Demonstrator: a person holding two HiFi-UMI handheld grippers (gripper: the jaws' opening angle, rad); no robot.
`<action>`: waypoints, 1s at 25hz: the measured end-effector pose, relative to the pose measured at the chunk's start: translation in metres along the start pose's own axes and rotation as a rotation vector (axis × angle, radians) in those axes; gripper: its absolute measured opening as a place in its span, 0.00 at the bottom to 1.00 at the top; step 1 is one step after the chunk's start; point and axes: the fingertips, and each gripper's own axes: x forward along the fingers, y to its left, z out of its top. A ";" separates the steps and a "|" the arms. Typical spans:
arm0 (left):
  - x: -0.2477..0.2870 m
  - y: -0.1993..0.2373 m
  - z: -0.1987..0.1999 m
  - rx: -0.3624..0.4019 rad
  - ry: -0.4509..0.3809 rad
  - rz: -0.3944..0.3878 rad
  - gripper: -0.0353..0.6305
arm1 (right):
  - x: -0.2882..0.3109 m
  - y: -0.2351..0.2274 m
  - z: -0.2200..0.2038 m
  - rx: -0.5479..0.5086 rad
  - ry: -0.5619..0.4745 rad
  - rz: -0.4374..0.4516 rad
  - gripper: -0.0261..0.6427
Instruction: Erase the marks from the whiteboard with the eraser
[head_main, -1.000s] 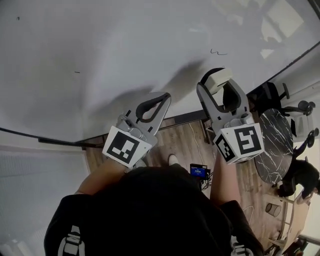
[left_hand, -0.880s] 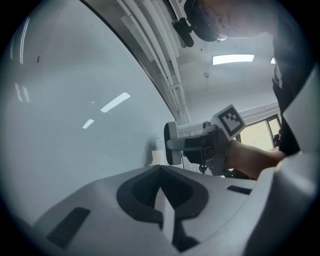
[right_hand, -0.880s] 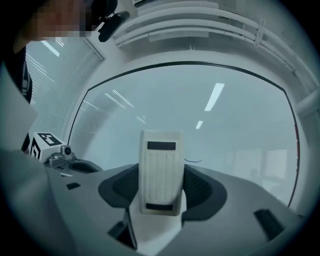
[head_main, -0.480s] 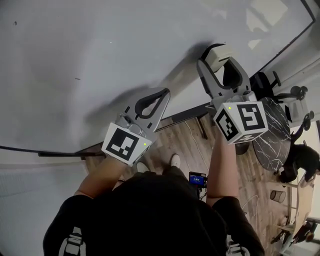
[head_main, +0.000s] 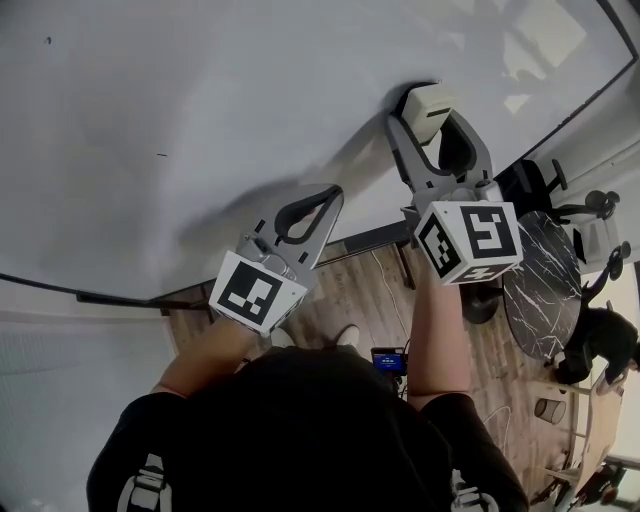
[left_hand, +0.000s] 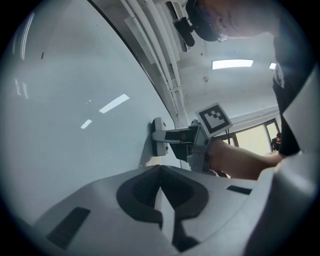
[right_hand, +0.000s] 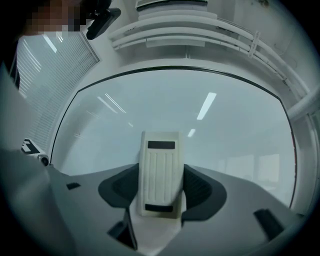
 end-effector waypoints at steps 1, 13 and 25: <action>0.001 -0.001 0.000 0.001 0.000 0.006 0.06 | 0.000 0.000 0.000 -0.001 -0.009 0.001 0.42; 0.023 -0.010 -0.003 0.024 0.004 0.040 0.06 | -0.006 -0.041 -0.009 0.016 -0.063 -0.035 0.42; 0.042 -0.017 -0.013 0.020 0.022 0.059 0.06 | -0.016 -0.114 -0.039 0.103 -0.055 -0.096 0.42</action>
